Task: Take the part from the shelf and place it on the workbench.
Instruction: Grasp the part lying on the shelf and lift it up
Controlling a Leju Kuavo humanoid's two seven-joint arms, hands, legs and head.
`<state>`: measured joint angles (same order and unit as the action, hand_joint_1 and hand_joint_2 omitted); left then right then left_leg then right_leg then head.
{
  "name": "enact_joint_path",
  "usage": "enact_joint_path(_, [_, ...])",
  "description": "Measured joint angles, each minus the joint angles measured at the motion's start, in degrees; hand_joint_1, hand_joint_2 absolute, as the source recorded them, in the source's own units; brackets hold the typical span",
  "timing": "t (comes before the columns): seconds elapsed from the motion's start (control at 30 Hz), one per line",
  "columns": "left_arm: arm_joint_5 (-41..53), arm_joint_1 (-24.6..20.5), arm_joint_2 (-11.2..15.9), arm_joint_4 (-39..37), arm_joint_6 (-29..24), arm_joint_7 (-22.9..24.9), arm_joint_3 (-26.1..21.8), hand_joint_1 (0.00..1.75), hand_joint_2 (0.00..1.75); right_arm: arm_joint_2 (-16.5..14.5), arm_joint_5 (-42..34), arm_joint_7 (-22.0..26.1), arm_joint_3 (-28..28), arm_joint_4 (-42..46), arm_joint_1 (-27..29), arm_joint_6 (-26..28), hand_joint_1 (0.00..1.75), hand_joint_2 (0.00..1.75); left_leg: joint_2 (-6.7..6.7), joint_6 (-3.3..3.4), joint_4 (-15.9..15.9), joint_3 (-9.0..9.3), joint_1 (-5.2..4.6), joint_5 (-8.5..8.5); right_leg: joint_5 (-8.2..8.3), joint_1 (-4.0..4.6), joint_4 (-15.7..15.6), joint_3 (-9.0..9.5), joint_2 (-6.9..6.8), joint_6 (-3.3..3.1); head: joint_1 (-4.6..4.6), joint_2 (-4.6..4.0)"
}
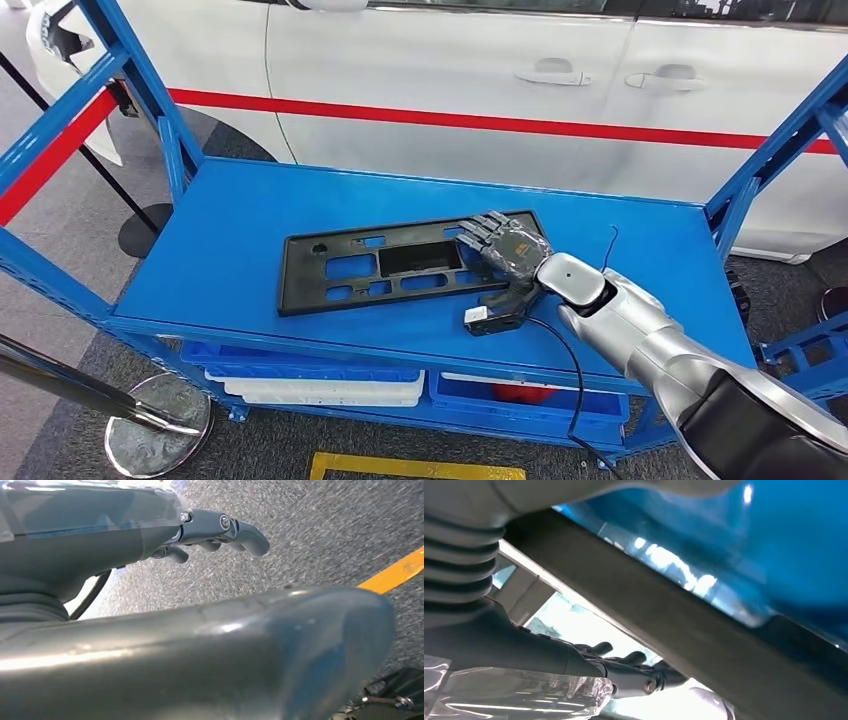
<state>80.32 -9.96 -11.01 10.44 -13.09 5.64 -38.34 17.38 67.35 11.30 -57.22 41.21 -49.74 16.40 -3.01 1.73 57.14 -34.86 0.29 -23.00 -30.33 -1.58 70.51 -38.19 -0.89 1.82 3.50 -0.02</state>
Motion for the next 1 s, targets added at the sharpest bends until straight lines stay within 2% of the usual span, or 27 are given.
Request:
enact_joint_path(0.03, [0.02, 0.04, -0.02, -0.01, 0.0, 0.01, 0.0, 0.0, 0.0, -0.78, 0.6, -0.47, 0.0, -0.64, -0.26, 0.12, 0.0, 1.75, 0.03, -0.21, 0.16, 0.34, -0.01, -0.36, 2.4, 0.01, -3.88, 1.45, -0.46, -0.17, 0.0, 0.0])
enact_joint_path(0.07, [0.05, 0.05, -0.05, -0.01, 0.0, 0.03, 0.0, 0.0, 0.0, -1.7, 1.36, -1.1, 0.0, -1.3, -0.59, 0.25, 0.0, 1.75, 0.15, -0.49, 0.39, 0.54, -0.12, -0.7, 4.05, 0.21, -7.43, 2.88, -1.01, -0.39, -0.01, 0.0])
enact_joint_path(0.1, [0.09, 0.07, -0.07, 0.0, 0.0, 0.07, -0.01, 0.0, 0.0, -2.73, 2.24, -1.84, 0.0, -1.94, -0.99, 0.38, 0.03, 1.75, 0.34, -0.79, 0.56, 0.54, -0.23, -0.94, 4.71, 0.42, -10.03, 3.94, -1.47, -0.71, -0.01, 0.0])
enact_joint_path(0.13, [0.13, 0.1, -0.06, 0.0, -0.01, 0.11, -0.01, 0.0, 0.0, -3.8, 3.05, -2.51, 0.0, -2.46, -1.34, 0.5, 0.12, 1.75, 0.56, -1.11, 0.66, 0.47, -0.34, -1.08, 4.6, 0.66, -11.37, 4.46, -1.71, -1.0, -0.01, 0.0])
enact_joint_path(0.17, [0.17, 0.16, -0.04, 0.0, -0.02, 0.15, -0.02, 0.0, 0.0, -4.84, 3.72, -3.05, 0.01, -2.95, -1.63, 0.58, 0.45, 1.75, 0.88, -1.43, 0.66, 0.44, -0.43, -1.15, 4.25, 0.87, -11.78, 4.67, -1.52, -1.27, -0.01, 0.0])
enact_joint_path(0.23, [0.2, 0.3, 0.01, 0.0, -0.09, 0.19, -0.02, 0.0, 0.0, -6.65, 4.64, -3.65, 0.02, -3.77, -1.87, 0.7, 1.19, 1.75, 1.39, -2.09, 0.83, 0.57, -0.34, -1.52, 4.18, 0.74, -12.23, 4.94, -1.02, -1.88, -0.01, 0.0])
enact_joint_path(0.27, [0.18, 0.35, 0.01, 0.0, -0.15, 0.17, -0.02, 0.0, 0.0, -7.23, 4.95, -3.74, 0.02, -4.14, -1.91, 0.77, 1.49, 1.75, 1.59, -2.47, 1.86, 0.28, -0.27, -2.34, 4.24, 0.63, -12.38, 5.08, -0.97, -2.23, -0.01, 0.0])
enact_joint_path(0.3, [0.15, 0.36, 0.01, 0.01, -0.23, 0.13, -0.02, 0.0, 0.0, -7.61, 5.23, -3.7, 0.02, -4.41, -1.92, 0.89, 1.57, 1.75, 1.7, -2.85, 3.93, -0.59, -0.21, -3.71, 4.31, 0.51, -12.54, 5.19, -1.04, -2.54, -0.01, 0.0])
enact_joint_path(0.4, [0.08, 0.54, 0.01, 0.01, -0.42, -0.06, -0.02, 0.0, 0.0, -7.76, 5.69, -3.11, 0.11, -4.86, -1.65, 1.38, 1.65, 1.75, 1.86, -3.62, 14.86, -5.95, -0.14, -9.01, 4.29, 0.57, -12.59, 5.18, -1.31, -2.95, 0.0, 0.0])
enact_joint_path(0.43, [0.08, 0.69, 0.01, 0.01, -0.43, -0.09, -0.03, 0.0, 0.0, -7.7, 5.74, -2.94, 0.19, -4.99, -1.51, 1.52, 1.68, 1.75, 1.89, -3.72, 17.02, -7.14, -0.13, -9.46, 4.27, 0.61, -12.57, 5.18, -1.34, -2.97, 0.0, 0.0])
enact_joint_path(0.47, [0.08, 0.83, 0.01, 0.01, -0.44, -0.13, -0.03, 0.0, 0.0, -7.64, 5.74, -2.82, 0.29, -5.1, -1.41, 1.64, 1.71, 1.75, 1.91, -3.72, 16.96, -7.27, -0.13, -8.74, 4.25, 0.63, -12.54, 5.19, -1.32, -2.96, 0.0, 0.0])
enact_joint_path(0.5, [0.08, 0.9, 0.03, 0.01, -0.46, -0.15, -0.04, 0.0, 0.0, -7.58, 5.74, -2.77, 0.43, -5.17, -1.36, 1.78, 1.73, 1.75, 1.89, -3.63, 14.48, -6.2, -0.13, -6.95, 4.2, 0.64, -12.52, 5.26, -1.25, -2.91, 0.0, 0.0])
enact_joint_path(0.57, [0.08, 0.92, 0.14, 0.01, -0.57, -0.18, -0.04, 0.0, 0.0, -7.52, 5.61, -2.59, 0.78, -5.19, -1.36, 2.26, 1.75, 1.75, 1.41, -3.16, 6.14, -2.34, -0.19, -2.83, 4.0, 0.74, -12.42, 5.46, -1.06, -2.6, 0.0, 0.0])
enact_joint_path(0.6, [0.09, 0.92, 0.21, 0.01, -0.67, -0.2, -0.04, 0.0, 0.0, -7.45, 5.47, -2.46, 1.0, -5.19, -1.38, 2.56, 1.75, 1.75, 1.15, -2.77, 2.95, -0.9, -0.27, -1.53, 3.9, 0.82, -12.37, 5.55, -0.91, -2.34, -0.01, 0.0])
enact_joint_path(0.63, [0.1, 0.94, 0.25, 0.01, -0.77, -0.22, -0.05, 0.0, 0.0, -7.37, 5.3, -2.34, 1.21, -5.19, -1.39, 2.9, 1.75, 1.75, 0.94, -2.35, 1.2, -0.19, -0.4, -0.99, 3.82, 0.9, -12.34, 5.6, -0.81, -2.05, -0.01, 0.0])
enact_joint_path(0.73, [0.17, 0.99, 0.29, 0.01, -0.9, -0.26, -0.07, 0.0, 0.0, -7.21, 4.87, -1.92, 1.73, -5.19, -1.29, 3.51, 1.75, 1.75, 1.01, -1.07, 0.51, -0.01, -0.47, -0.76, 3.6, 0.89, -12.34, 5.63, -0.71, -1.14, -0.01, 0.0])
enact_joint_path(0.77, [0.22, 0.94, 0.3, 0.01, -0.91, -0.26, -0.07, 0.0, 0.0, -7.2, 4.78, -1.8, 1.94, -5.2, -1.2, 3.56, 1.75, 1.75, 1.01, -0.65, 0.3, 0.15, -0.33, -0.58, 3.02, 0.82, -11.69, 5.33, -0.63, -0.93, -0.01, 0.0])
enact_joint_path(0.83, [0.39, 0.78, 0.29, 0.01, -0.94, -0.26, -0.07, 0.0, 0.0, -7.26, 4.72, -1.67, 2.36, -5.22, -0.98, 3.61, 1.75, 1.75, 0.98, -0.06, 0.01, 0.33, -0.1, -0.3, 0.3, 0.59, -7.09, 3.23, -0.27, -0.71, -0.02, 0.0])
enact_joint_path(0.9, [0.54, 0.68, 0.3, 0.01, -0.94, -0.26, -0.07, 0.0, 0.0, -7.54, 4.69, -1.55, 2.59, -5.28, -0.67, 3.65, 1.75, 1.75, 0.93, 0.18, 0.03, 0.29, -0.12, -0.34, -2.74, 0.41, 0.49, -0.31, 0.04, -0.55, -0.02, 0.0])
enact_joint_path(0.93, [0.56, 0.67, 0.3, 0.01, -0.92, -0.25, -0.07, 0.0, 0.0, -7.72, 4.66, -1.5, 2.67, -5.34, -0.45, 3.65, 1.75, 1.75, 0.88, 0.21, 0.07, 0.31, -0.14, -0.4, -3.15, 0.31, 3.04, -1.62, 0.08, -0.48, -0.02, 0.0])
enact_joint_path(0.97, [0.57, 0.68, 0.3, 0.01, -0.91, -0.23, -0.07, 0.0, 0.0, -7.84, 4.56, -1.41, 2.79, -5.4, -0.28, 3.66, 1.75, 1.75, 0.77, 0.19, 0.15, 0.34, -0.13, -0.48, -2.41, 0.21, 3.54, -2.06, 0.07, -0.45, -0.02, 0.0])
enact_joint_path(1.0, [0.57, 0.68, 0.3, 0.01, -0.9, -0.22, -0.07, 0.0, 0.0, -7.91, 4.28, -1.17, 2.96, -5.45, -0.18, 3.65, 1.75, 1.75, 0.66, 0.1, 0.3, 0.37, -0.12, -0.59, -0.7, 0.13, 1.82, -1.49, 0.02, -0.49, -0.02, 0.0])
